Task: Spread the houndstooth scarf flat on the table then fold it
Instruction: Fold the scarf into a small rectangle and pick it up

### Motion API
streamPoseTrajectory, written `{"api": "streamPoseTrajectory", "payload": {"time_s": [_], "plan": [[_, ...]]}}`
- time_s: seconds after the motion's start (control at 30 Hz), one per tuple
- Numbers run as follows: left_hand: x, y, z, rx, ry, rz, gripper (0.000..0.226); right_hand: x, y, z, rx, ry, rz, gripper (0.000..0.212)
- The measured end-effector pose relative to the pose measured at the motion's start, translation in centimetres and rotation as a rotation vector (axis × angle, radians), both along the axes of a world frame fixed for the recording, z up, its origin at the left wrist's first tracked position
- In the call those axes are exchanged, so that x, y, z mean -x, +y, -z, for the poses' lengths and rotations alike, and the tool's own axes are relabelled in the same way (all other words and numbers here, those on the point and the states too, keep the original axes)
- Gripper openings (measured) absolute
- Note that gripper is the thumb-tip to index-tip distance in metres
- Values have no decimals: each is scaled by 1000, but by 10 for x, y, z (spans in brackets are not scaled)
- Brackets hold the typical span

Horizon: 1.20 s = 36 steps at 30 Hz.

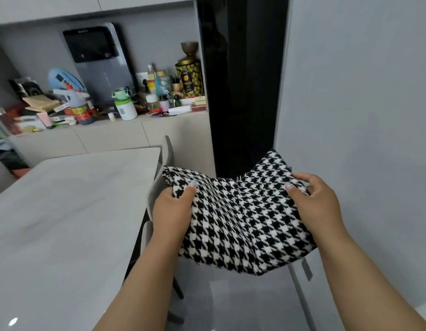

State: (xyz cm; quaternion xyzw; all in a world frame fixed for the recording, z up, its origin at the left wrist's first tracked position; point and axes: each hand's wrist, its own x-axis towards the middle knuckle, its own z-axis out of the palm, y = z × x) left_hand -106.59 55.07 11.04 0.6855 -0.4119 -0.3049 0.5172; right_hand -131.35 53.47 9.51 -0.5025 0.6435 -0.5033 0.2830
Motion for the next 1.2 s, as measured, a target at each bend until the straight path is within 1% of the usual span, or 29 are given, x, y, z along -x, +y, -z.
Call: {"api": "streamPoseTrajectory", "payload": {"time_s": [0.1, 0.17, 0.3, 0.53, 0.7, 0.8, 0.93, 1.07, 1.2], "plan": [[-8, -34, -1, -3, -53, -9, 21, -9, -37, 0, -13, 12, -30, 32], [-15, -54, 0, -28, -77, -36, 28, -17, -61, 2, -39, -1, -51, 32], [-31, -96, 4, -49, -83, -114, 59, -36, -120, 5, -54, -26, -116, 31], [-47, -184, 6, -1, -17, -291, 50, -61, -246, -8, -17, 3, -289, 33], [-46, -245, 7, 7, 19, -392, 61, -70, -331, -16, 4, 20, -379, 32], [-54, -268, 4, 18, 12, -443, 63, -81, -367, -15, -17, -36, -424, 31], [-79, -295, -1, 26, 12, -508, 64, -109, -406, -12, -39, -115, -481, 27], [-112, -324, -4, 36, 15, -560, 73, -150, -442, -13, -37, -130, -530, 25], [-156, -356, -5, 40, 35, -591, 59, -197, -475, -18, -17, -144, -565, 19]]}}
